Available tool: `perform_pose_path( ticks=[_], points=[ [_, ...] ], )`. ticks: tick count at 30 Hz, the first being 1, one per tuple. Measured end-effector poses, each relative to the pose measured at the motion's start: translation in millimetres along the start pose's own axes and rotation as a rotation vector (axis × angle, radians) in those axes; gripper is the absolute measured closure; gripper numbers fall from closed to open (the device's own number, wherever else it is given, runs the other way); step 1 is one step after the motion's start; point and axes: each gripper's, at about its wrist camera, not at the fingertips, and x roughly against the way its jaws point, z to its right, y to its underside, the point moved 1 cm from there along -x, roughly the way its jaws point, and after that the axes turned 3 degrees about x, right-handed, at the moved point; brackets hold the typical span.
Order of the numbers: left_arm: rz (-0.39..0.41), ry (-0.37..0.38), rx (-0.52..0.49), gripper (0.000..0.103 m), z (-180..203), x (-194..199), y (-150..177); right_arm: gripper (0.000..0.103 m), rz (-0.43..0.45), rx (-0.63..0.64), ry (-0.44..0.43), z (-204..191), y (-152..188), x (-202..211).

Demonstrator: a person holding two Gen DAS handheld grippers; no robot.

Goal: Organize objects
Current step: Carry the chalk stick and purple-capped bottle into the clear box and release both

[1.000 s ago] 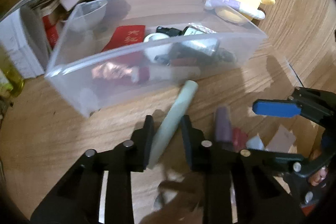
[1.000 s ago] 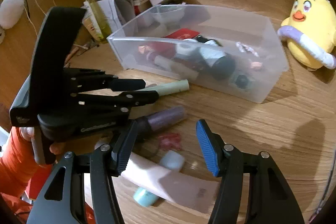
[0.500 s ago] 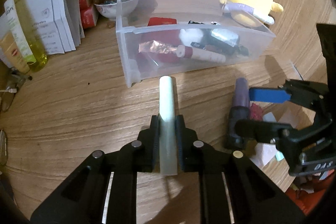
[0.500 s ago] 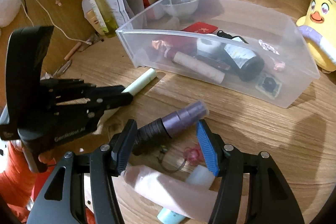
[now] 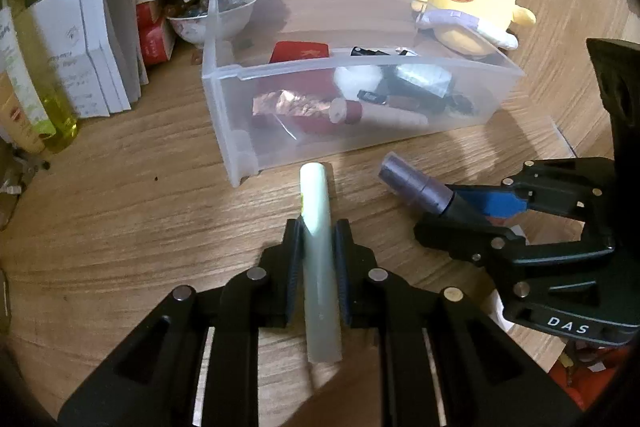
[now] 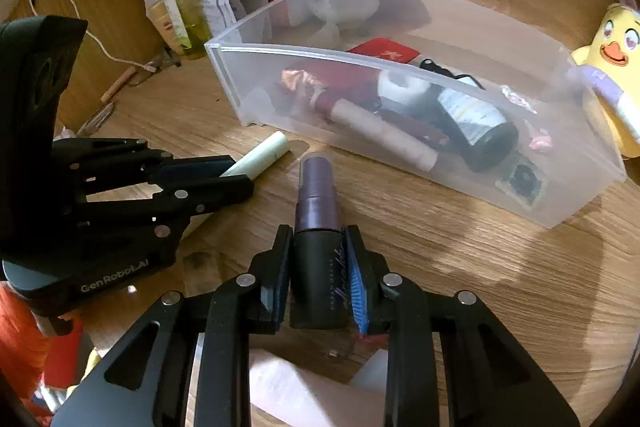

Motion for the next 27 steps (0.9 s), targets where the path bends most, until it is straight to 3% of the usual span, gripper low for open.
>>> perform_pose_path(
  ticks=[7,16,27],
  points=[
    [0.021,-0.01,0.03,0.088,-6.6,9.1,4.1,0.08,0.05,-0.013,0.002,5.9,4.1,17.2],
    [0.113,-0.027,0.086,0.088,-10.3,48.6,6.5,0.08,0.149,-0.012,-0.008,5.8,-1.1,51.8],
    [0.224,-0.035,0.095,0.088,3.0,86.9,-15.2,0.08,0.257,-0.029,-0.017,17.9,-16.5,81.9]
  ],
)
